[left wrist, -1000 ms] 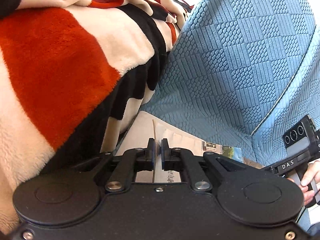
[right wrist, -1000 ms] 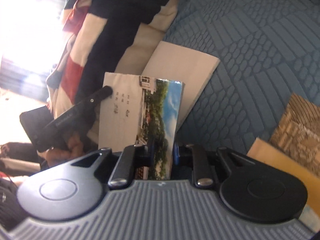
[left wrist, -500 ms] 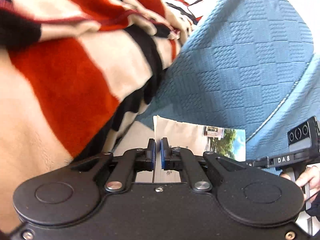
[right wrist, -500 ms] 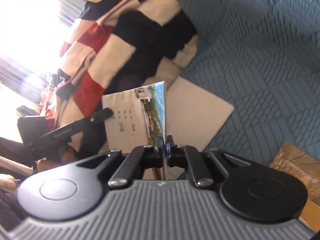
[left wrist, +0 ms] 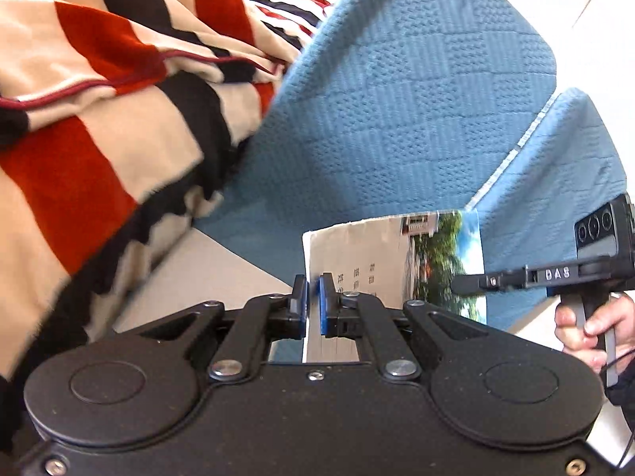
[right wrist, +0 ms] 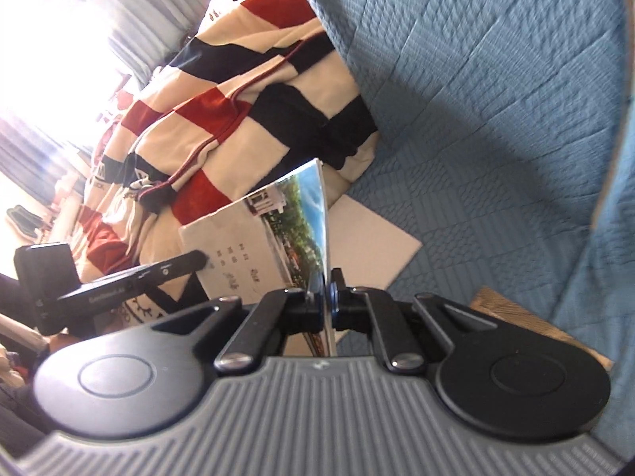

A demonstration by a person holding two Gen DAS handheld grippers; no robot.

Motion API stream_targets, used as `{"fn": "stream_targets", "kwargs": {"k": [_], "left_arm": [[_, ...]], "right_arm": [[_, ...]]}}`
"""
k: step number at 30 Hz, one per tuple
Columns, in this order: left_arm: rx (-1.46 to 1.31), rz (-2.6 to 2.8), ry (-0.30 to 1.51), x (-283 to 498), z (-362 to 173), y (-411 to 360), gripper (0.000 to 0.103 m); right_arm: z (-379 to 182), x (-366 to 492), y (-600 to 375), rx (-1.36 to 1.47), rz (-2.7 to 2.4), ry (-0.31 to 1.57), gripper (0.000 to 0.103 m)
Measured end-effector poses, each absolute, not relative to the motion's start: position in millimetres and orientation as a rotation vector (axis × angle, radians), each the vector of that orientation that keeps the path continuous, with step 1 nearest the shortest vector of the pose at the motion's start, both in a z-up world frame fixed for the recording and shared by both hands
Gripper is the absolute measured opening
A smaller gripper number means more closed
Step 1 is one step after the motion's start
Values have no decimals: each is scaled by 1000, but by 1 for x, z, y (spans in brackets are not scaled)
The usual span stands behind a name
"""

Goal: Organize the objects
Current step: 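Carry the held photo card with the left gripper over the card stack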

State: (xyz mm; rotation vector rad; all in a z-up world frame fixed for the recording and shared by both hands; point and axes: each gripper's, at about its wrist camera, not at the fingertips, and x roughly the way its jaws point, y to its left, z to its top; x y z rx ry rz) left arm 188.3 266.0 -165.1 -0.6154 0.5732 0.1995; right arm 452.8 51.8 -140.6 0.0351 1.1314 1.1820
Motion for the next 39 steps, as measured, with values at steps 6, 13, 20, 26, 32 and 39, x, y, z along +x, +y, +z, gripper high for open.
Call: {"fn": "stream_targets", "kwargs": {"k": [6, 13, 20, 26, 32, 39], "left_arm": [[-638, 139, 628, 185, -163, 215, 4], [-686, 44, 723, 179, -187, 155, 2], [-748, -29, 813, 172, -217, 114, 1], [-753, -63, 880, 171, -242, 92, 1], [-762, -24, 908, 176, -262, 95, 1], [-790, -6, 957, 179, -286, 110, 0]], "right_arm": [[-107, 453, 23, -110, 1125, 1112, 6], [-96, 447, 1, -300, 1069, 1144, 6], [-114, 438, -6, -474, 1040, 1249, 6], [-147, 437, 10, -612, 1026, 1344, 6], [-190, 441, 30, -692, 1007, 1350, 8], [-222, 455, 42, -675, 987, 1345, 9]]}}
